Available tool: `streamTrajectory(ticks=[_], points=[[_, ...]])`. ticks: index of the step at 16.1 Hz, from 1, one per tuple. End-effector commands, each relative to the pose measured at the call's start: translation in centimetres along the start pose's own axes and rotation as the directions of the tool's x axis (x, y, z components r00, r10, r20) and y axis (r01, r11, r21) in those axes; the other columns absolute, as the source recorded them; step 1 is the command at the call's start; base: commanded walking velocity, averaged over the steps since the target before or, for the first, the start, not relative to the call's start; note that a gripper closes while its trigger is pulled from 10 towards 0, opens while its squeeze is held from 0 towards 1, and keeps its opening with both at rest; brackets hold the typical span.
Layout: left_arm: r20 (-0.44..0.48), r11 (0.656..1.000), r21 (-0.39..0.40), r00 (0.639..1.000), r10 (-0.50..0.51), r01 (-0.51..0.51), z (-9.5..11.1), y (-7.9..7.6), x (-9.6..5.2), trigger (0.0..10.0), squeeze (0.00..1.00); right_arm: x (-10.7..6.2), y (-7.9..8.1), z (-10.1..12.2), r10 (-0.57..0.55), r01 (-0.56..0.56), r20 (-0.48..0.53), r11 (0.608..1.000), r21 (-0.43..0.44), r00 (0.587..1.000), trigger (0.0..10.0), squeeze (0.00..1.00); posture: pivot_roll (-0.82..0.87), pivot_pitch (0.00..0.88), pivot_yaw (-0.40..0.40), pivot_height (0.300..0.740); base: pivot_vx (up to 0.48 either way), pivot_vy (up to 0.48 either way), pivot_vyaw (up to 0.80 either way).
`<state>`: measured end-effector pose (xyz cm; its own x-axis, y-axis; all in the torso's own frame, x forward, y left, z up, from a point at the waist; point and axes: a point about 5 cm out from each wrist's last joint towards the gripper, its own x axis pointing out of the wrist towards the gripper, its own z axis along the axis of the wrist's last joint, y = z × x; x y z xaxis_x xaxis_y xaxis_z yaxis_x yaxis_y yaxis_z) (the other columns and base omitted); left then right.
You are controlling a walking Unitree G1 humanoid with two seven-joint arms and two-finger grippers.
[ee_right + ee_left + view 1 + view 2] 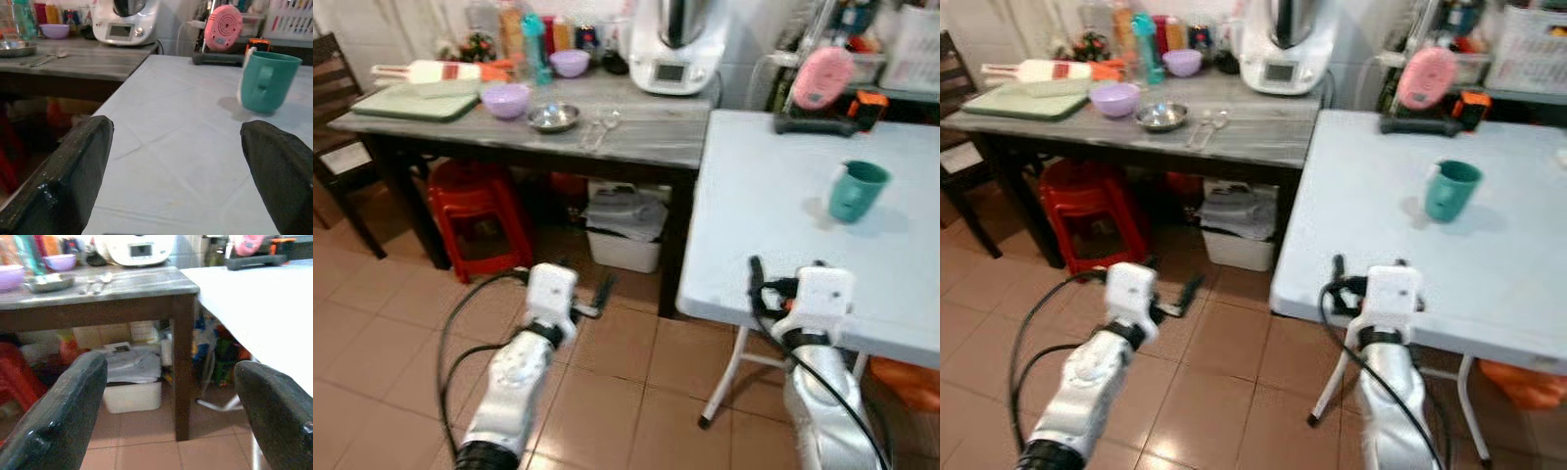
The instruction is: Setting the table
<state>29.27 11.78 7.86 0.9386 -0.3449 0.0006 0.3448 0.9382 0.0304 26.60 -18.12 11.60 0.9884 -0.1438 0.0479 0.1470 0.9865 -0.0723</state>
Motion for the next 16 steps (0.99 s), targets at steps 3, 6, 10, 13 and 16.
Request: streamTrajectory(ticks=[3, 6, 10, 13, 16], points=[[-0.001, 1.0, -0.001, 1.0, -0.027, 0.027, 0.0, -0.7, 0.2, 10.0, 0.0, 0.1, -0.7, 0.2, -0.022, 0.022, 0.004, 1.0, -0.006, 1.0, 10.0, 0.0, -0.08, 0.0, 0.042, 0.74, 0.0, -0.296, 0.0], [0.003, 0.999, -0.021, 1.0, -0.029, 0.029, 0.0, -0.7, 0.1, 10.0, 0.0, 0.0, -0.6, 0.1, -0.023, 0.023, 0.0, 1.0, -0.002, 1.0, 10.0, 0.0, -0.08, 0.0, 0.041, 0.74, 0.0, -0.195, 0.0], [0.033, 0.989, -0.057, 0.991, -0.133, 0.134, 0.2, -1.3, -0.2, 10.0, 0.0, -0.1, -0.6, 0.1, -0.024, 0.024, -0.004, 1.0, 0.017, 1.0, 10.0, 0.0, -0.08, 0.0, 0.041, 0.74, 0.0, 0.0, 0.0], [0.04, 0.985, -0.073, 0.987, -0.153, 0.156, 0.3, -1.5, -0.3, 10.0, 0.0, -0.1, -0.6, 0.0, -0.027, 0.027, -0.007, 0.999, 0.018, 1.0, 10.0, 0.0, -0.08, 0.0, 0.042, 0.74, 0.0, 0.0, -0.29], [0.045, 0.982, -0.081, 0.984, -0.17, 0.173, 0.3, -1.6, -0.3, 10.0, 0.0, -0.1, -0.6, 0.0, -0.023, 0.023, -0.008, 1.0, 0.02, 1.0, 10.0, 0.0, -0.08, 0.0, 0.042, 0.74, 0.245, 0.0, -0.14]])
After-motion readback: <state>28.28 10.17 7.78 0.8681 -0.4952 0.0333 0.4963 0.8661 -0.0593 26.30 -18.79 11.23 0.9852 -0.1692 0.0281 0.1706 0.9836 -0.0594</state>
